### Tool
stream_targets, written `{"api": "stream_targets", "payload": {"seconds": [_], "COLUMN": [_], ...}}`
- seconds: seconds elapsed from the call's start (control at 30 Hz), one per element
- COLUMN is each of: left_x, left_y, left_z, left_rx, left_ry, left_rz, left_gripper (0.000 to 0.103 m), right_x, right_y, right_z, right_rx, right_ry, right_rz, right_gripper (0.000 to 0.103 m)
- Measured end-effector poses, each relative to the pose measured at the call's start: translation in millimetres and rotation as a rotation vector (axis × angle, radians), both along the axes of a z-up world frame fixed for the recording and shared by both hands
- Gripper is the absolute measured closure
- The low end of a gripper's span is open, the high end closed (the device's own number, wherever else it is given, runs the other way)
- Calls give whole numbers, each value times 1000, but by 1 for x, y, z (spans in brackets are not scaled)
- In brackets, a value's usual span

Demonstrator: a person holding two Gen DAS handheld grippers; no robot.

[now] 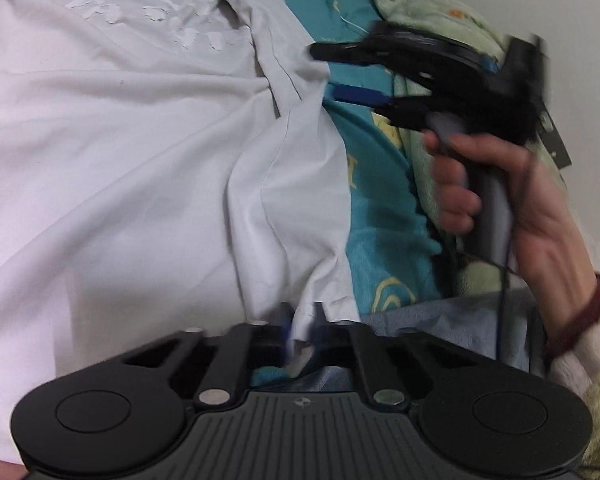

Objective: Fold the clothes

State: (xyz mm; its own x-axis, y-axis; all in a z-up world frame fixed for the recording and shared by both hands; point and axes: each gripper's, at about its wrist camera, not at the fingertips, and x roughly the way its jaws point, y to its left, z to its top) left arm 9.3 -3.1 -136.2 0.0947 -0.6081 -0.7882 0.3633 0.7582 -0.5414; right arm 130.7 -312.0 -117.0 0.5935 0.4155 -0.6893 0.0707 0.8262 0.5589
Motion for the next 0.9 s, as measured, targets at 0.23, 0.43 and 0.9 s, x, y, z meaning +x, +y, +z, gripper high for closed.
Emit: {"api": "stream_targets", "payload": {"seconds": [0.23, 0.43, 0.9], "left_x": [-22, -25, 22], "left_y": [-21, -37, 79], "left_z": [9, -9, 62], "left_rx": [-37, 75, -62], "left_ry": [4, 36, -97], "left_rz": [-145, -173, 217], "left_gripper": [99, 99, 22], "right_x": [-4, 1, -42], "right_y": [4, 12, -9], "right_z": [16, -2, 32], "right_rx": [-90, -182, -37], "right_ry": [-89, -31, -133], "right_rz": [18, 55, -155], "right_gripper": [98, 98, 37]}}
